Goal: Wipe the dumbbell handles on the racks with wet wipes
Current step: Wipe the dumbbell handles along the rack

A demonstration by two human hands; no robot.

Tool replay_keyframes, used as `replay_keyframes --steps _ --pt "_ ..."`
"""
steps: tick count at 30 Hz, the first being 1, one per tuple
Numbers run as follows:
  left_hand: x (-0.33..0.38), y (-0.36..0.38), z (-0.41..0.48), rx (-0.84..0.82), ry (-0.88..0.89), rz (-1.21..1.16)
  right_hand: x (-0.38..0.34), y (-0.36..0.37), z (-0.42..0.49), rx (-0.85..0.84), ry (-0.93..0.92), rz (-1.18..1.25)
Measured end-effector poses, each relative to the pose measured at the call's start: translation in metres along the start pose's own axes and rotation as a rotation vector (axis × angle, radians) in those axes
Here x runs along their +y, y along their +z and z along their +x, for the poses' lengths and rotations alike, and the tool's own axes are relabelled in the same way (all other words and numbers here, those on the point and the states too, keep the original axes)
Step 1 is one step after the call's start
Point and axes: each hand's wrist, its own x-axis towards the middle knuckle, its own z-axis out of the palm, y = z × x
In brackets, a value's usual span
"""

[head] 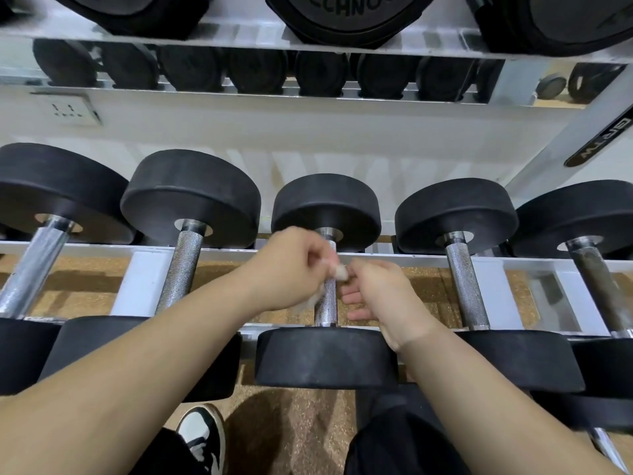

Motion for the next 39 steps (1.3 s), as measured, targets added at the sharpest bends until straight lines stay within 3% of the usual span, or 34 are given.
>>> replay_keyframes --steps 1,3,10,15,17,21,25,29,31,35,39 --pt "-0.002 0.005 0.005 0.163 0.050 0.075 0.000 -0.001 0.000 -0.003 0.005 -0.005" --pt "-0.003 0.016 0.009 0.229 0.096 0.160 0.000 -0.001 -0.001 -0.010 0.016 -0.007" --pt "0.008 0.005 0.002 -0.079 -0.013 0.134 -0.001 -0.001 -0.004 -0.008 0.008 -0.004" --pt "0.007 -0.013 -0.020 -0.545 -0.156 -0.007 -0.002 0.000 -0.003 0.009 0.031 -0.005" --pt "0.008 -0.020 -0.020 -0.511 -0.204 -0.215 -0.002 0.000 -0.005 0.033 0.011 0.012" --pt "0.022 -0.027 -0.016 -0.190 -0.232 -0.679 -0.004 -0.003 -0.019 0.170 -0.219 0.040" --pt "0.033 -0.017 -0.020 -0.154 -0.162 -0.661 -0.018 -0.010 -0.043 0.102 -0.365 0.046" --pt "0.055 -0.008 -0.018 -0.104 -0.164 -0.646 -0.036 -0.044 -0.063 -0.105 -0.278 0.153" --pt "0.070 -0.001 -0.016 -0.106 -0.142 -0.589 -0.041 -0.062 -0.070 -0.150 -0.313 0.092" --pt "0.109 0.027 -0.005 -0.139 -0.090 -0.481 -0.037 -0.110 -0.079 -0.073 -0.310 0.057" --pt "0.146 0.053 0.006 -0.428 -0.135 -0.711 -0.028 -0.164 -0.086 0.009 -0.258 0.120"
